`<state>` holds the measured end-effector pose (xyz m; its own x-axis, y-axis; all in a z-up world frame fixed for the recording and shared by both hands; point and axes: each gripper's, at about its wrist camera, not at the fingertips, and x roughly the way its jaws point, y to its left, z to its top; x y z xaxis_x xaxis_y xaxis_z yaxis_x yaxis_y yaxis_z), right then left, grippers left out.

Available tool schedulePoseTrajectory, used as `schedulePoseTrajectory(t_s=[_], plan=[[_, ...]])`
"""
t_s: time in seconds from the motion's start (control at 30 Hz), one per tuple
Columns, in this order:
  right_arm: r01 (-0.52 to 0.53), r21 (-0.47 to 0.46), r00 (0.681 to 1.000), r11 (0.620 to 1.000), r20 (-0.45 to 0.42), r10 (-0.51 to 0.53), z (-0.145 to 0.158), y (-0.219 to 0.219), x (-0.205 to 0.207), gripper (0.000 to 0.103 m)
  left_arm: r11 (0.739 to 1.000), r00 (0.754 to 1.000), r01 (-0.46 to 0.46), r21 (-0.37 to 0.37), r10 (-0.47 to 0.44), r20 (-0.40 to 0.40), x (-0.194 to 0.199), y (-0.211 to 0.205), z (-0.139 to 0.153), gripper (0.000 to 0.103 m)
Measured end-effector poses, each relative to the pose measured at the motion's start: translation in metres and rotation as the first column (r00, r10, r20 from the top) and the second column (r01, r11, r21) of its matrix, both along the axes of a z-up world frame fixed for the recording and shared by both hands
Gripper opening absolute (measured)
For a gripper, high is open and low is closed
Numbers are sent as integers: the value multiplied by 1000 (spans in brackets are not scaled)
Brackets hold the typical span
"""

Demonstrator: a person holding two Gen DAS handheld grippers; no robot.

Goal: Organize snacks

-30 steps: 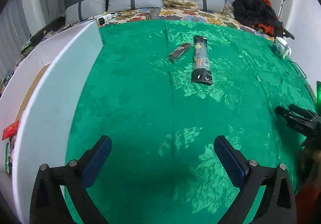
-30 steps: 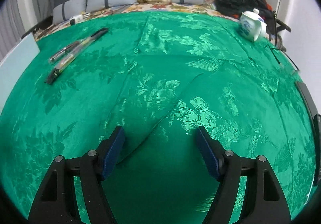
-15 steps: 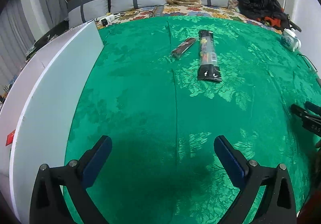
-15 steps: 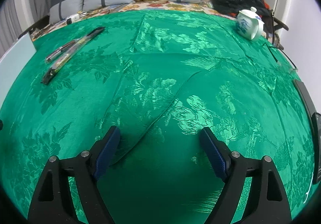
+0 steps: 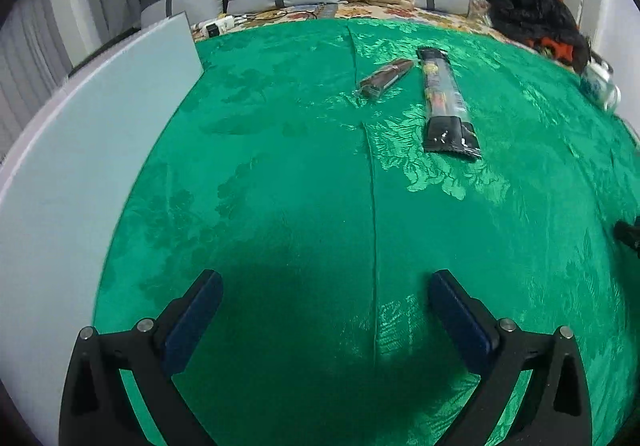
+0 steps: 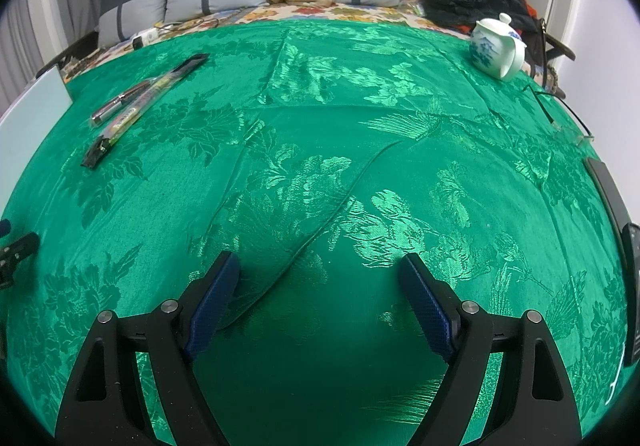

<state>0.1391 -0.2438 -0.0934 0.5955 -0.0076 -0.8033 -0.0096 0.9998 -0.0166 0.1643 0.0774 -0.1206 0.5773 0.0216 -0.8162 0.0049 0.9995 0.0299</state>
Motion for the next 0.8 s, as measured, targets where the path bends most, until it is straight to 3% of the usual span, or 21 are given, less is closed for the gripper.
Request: schedulePoseTrajectory(t_s=[0.27, 0.8], plan=[[1, 1, 1000, 1000, 0, -1, 0, 0, -1, 85, 999, 1000, -14, -40, 14, -1, -1, 3, -2, 103], [1, 1, 1000, 1000, 0, -1, 0, 0, -1, 85, 999, 1000, -15, -38, 15, -1, -1, 2, -3, 103]])
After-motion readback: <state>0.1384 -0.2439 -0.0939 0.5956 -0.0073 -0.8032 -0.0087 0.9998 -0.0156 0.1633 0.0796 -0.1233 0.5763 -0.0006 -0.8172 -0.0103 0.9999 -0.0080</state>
